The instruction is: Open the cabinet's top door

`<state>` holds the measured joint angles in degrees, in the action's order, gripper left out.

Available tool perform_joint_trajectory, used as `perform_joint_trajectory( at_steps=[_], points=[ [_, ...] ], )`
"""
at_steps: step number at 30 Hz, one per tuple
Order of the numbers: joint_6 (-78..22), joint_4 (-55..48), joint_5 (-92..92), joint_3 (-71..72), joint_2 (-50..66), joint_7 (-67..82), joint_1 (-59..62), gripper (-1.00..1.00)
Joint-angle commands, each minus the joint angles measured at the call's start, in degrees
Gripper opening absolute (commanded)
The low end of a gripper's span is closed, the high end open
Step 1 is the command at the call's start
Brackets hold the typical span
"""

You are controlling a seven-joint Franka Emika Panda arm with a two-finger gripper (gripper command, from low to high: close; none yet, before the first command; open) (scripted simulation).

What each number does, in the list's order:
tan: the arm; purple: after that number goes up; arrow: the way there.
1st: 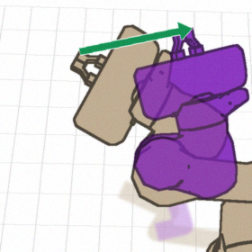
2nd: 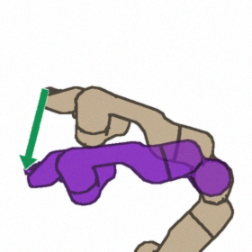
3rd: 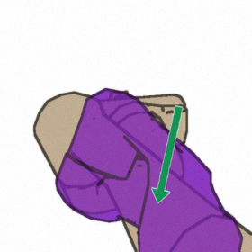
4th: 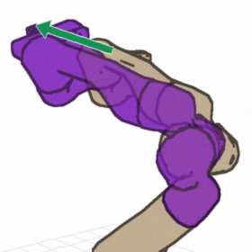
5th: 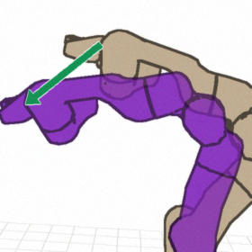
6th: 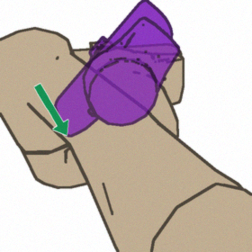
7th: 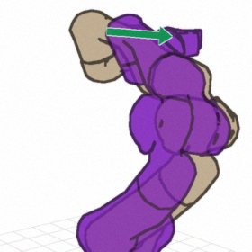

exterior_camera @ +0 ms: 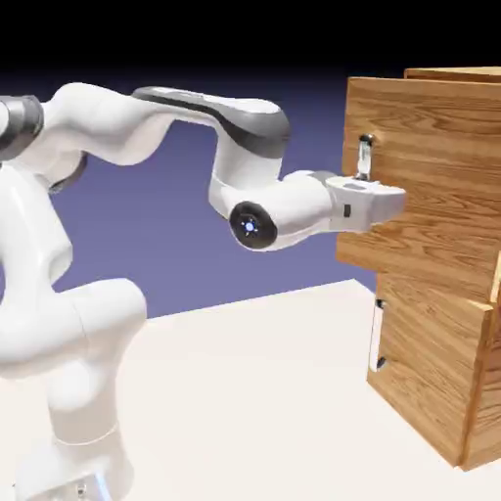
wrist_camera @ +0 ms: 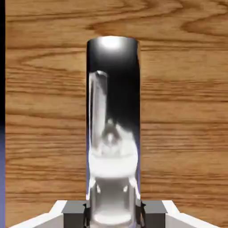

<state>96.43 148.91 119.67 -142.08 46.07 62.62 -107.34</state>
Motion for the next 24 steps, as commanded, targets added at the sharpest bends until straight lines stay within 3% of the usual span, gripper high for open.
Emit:
perform_joint_trajectory(
  at_steps=[1, 11, 24],
  points=[
    [-2.43, -0.2, -1.94, -1.13, -1.15, 0.56, 0.59, -1.0],
    [-25.06, -10.57, -24.44, -8.7, -19.41, 7.84, 8.17, -1.0],
    [-40.01, -35.26, -46.78, -9.23, -46.24, 11.36, 11.12, -1.0]
  ],
)
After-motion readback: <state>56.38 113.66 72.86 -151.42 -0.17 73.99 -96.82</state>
